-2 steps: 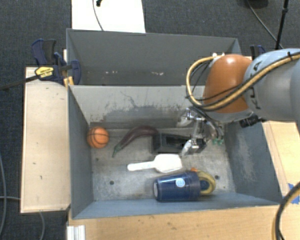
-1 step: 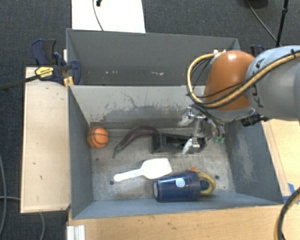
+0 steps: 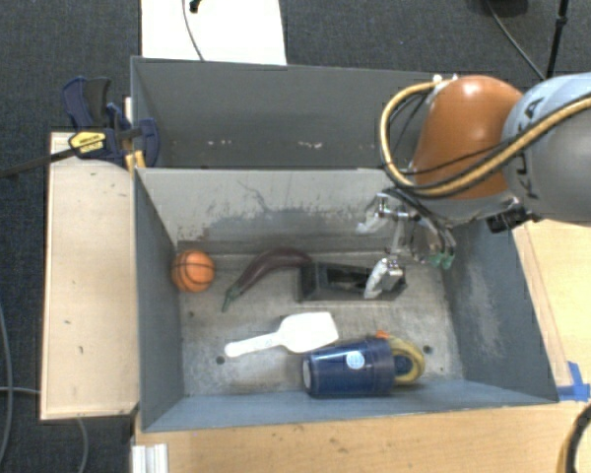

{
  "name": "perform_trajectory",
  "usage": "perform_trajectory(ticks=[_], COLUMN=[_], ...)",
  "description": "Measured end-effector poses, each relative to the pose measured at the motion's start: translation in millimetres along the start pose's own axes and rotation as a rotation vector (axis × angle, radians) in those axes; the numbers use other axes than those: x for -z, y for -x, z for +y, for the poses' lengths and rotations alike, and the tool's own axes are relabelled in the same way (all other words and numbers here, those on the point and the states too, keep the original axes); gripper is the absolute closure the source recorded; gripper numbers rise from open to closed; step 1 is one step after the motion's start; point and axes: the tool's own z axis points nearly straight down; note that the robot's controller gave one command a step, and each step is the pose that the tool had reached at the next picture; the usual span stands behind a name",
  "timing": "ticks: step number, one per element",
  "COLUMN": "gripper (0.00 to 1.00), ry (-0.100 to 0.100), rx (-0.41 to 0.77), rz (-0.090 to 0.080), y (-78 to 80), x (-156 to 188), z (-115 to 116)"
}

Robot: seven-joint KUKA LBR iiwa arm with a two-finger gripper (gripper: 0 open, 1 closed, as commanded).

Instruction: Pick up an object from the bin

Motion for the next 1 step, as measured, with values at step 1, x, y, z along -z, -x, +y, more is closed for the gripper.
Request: perform_trajectory(ticks=[1], gripper=[0.0], ry=[-0.001], rx=[-0.126], rz=[0.001], y=[-1.8], x=[-76.6], z=[22.9])
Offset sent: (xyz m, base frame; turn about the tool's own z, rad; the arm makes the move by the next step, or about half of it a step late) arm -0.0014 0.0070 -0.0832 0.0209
